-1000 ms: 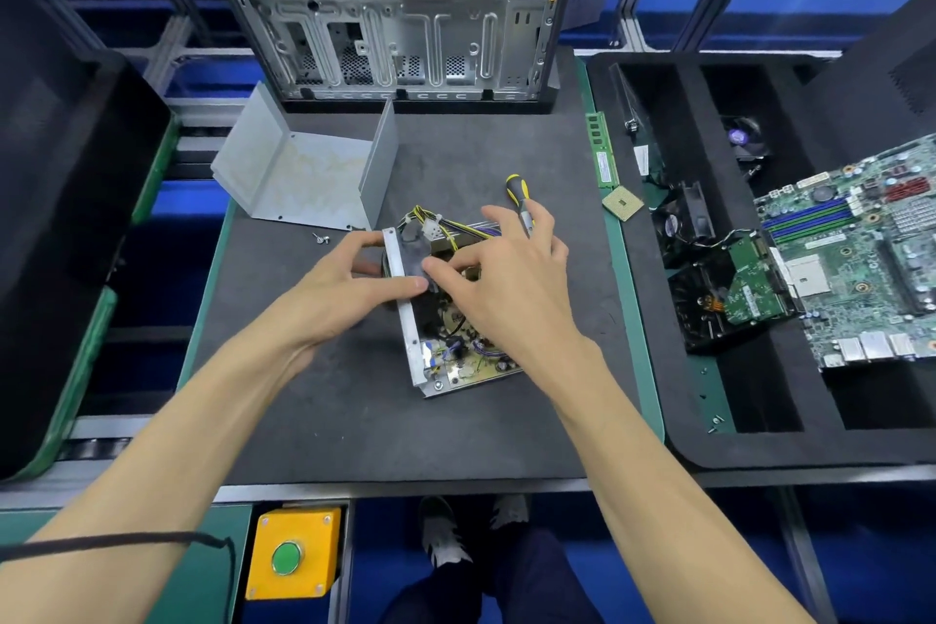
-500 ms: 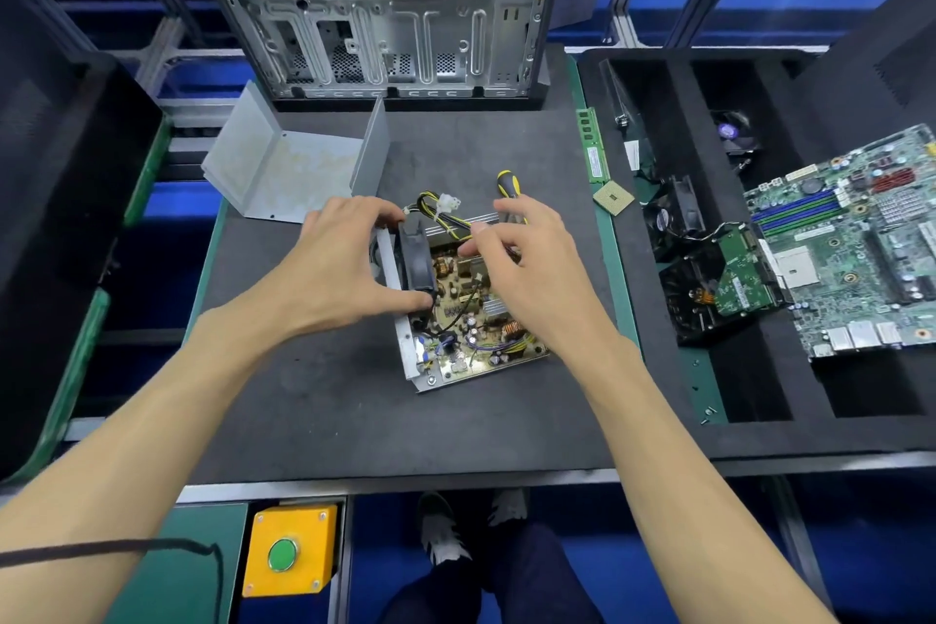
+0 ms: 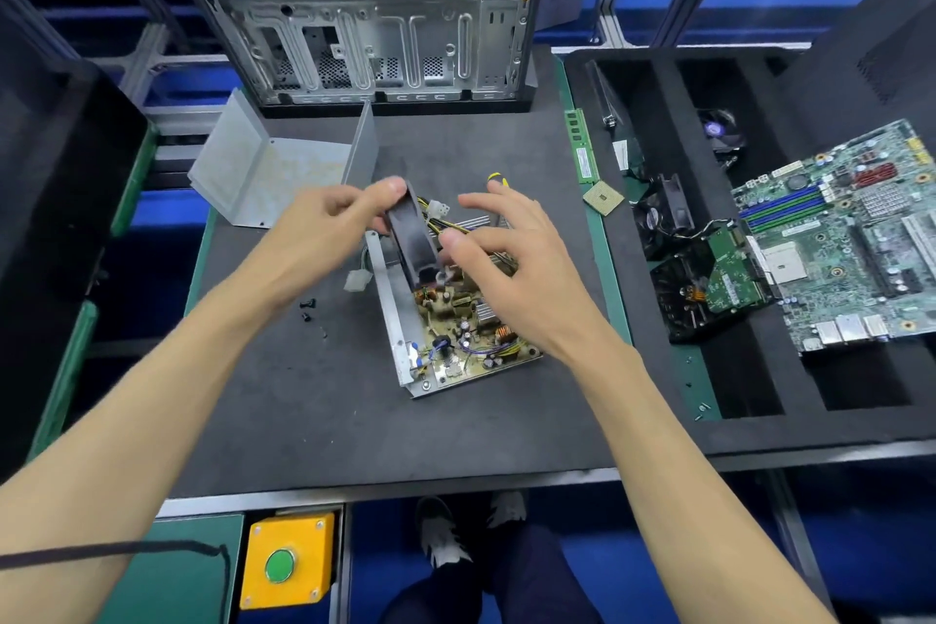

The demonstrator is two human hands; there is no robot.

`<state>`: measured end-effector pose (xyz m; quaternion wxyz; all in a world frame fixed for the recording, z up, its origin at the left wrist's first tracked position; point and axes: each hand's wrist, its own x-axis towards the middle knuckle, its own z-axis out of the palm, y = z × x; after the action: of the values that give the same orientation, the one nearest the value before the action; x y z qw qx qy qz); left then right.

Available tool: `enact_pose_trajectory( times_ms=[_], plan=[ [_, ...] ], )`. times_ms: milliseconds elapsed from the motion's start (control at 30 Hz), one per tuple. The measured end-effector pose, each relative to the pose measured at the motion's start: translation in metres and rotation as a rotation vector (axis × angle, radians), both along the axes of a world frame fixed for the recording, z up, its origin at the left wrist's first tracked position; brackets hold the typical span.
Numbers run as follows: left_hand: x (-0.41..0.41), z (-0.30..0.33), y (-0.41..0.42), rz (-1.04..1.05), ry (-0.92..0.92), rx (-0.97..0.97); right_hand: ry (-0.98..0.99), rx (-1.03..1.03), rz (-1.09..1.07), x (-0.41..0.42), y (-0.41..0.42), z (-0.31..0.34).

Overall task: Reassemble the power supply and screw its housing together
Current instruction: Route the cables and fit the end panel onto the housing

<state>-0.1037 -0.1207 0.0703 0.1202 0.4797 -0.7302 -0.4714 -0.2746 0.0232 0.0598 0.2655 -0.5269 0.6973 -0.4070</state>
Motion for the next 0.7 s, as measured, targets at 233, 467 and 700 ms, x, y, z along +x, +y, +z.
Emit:
enact_pose_trajectory(
  times_ms=[233, 467, 700],
  plan=[
    [-0.004, -0.005, 0.008, -0.227, -0.241, -0.362, 0.166, 0.165, 0.095, 0.001, -0.009, -0.004],
    [0.002, -0.010, 0.005, -0.172, -0.125, -0.363, 0.339, 0.254, 0.100, 0.009, -0.019, -0.004],
    [0.011, -0.011, 0.009, 0.075, -0.018, 0.027, 0.508, 0.299, 0.171, 0.023, -0.032, -0.004]
  ],
)
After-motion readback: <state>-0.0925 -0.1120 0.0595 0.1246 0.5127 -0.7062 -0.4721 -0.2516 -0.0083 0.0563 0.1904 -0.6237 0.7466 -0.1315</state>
